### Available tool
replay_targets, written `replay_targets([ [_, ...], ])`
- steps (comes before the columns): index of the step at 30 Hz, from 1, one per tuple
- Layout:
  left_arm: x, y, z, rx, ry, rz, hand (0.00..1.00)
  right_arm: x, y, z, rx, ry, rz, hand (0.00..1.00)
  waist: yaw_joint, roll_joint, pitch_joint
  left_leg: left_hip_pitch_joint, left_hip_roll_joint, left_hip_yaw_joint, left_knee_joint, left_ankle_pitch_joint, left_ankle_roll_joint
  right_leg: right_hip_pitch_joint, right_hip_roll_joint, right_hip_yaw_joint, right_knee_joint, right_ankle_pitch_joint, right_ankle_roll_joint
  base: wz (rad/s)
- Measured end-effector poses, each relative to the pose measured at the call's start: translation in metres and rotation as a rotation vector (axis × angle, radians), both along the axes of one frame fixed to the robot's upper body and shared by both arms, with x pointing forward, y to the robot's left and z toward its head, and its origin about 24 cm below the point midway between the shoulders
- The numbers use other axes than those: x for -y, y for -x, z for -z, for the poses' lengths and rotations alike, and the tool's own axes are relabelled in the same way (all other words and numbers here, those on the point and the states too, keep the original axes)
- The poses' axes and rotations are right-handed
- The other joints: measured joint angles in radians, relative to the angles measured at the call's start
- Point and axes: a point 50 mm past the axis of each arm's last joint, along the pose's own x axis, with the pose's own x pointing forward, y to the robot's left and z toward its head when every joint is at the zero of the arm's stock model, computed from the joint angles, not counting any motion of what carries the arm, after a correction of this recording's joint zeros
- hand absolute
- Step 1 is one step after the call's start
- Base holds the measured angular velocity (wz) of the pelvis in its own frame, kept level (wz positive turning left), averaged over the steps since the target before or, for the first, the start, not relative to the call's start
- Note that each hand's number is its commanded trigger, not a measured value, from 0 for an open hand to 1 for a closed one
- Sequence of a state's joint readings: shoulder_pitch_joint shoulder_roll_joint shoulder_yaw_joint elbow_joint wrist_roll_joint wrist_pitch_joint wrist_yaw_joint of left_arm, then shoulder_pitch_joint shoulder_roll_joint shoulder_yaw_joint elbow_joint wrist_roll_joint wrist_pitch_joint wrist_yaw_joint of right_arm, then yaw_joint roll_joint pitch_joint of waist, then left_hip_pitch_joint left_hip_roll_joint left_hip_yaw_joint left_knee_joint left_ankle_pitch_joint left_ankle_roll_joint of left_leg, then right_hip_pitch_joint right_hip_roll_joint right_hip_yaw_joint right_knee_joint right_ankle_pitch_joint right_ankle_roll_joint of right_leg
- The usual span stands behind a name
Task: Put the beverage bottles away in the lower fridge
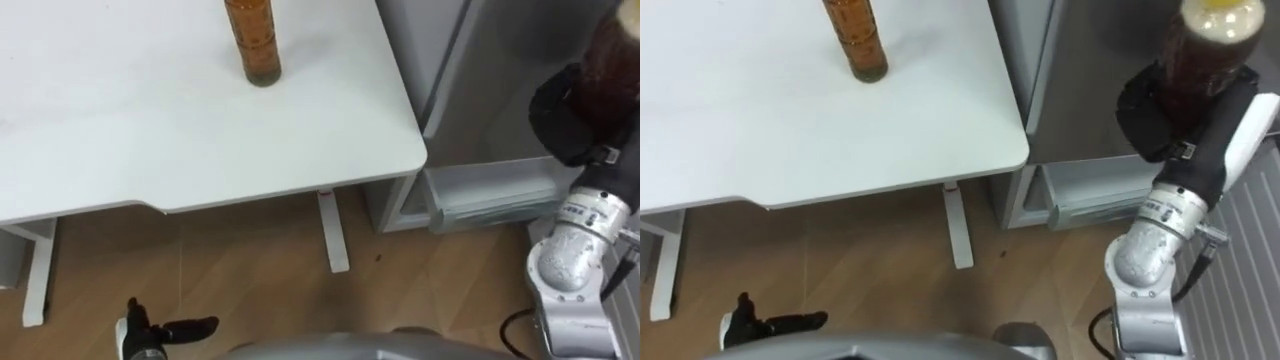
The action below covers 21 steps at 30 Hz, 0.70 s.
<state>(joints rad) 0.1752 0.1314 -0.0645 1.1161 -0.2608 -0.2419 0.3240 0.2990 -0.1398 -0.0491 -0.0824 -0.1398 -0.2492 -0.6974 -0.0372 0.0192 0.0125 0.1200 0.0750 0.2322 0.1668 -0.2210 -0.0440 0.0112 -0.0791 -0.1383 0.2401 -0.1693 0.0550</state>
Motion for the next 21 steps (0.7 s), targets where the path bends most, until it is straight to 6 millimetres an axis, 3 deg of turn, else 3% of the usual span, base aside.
replay_targets([
  [3,-0.001,-0.001,-0.001,0.01,0.008,0.009,0.0,0.004,0.002,0.003,0.029,-0.135,0.051,1.0,-0.002,-0.004,-0.0017,-0.003,0.0,0.01,0.0,0.0,0.0,-0.013,0.0,0.009,0.003,0.0,0.0,-0.1],
  [7,-0.001,0.002,-0.001,0.008,0.007,0.009,0.0,0.013,0.014,0.022,-0.01,-0.28,0.146,1.0,-0.015,-0.006,-0.0056,0.003,0.0,0.011,0.0,0.0,0.0,-0.006,0.001,0.011,0.001,0.0,0.0,0.0],
  [11,0.001,0.001,-0.001,0.015,0.03,0.039,0.0,0.02,0.024,0.048,-0.091,-0.439,0.227,1.0,-0.021,-0.001,-0.0078,0.008,0.0,0.011,-0.001,0.0,0.0,0.008,0.0,0.004,0.0,0.0,0.0,0.04],
  [21,0.003,0.002,-0.001,0.017,0.059,0.078,0.0,0.027,0.04,0.081,-0.143,-0.764,0.367,1.0,-0.001,0.018,-0.0072,0.012,0.0,0.012,-0.002,0.0,0.0,0.006,0.001,0.007,0.003,-0.001,0.001,0.0],
])
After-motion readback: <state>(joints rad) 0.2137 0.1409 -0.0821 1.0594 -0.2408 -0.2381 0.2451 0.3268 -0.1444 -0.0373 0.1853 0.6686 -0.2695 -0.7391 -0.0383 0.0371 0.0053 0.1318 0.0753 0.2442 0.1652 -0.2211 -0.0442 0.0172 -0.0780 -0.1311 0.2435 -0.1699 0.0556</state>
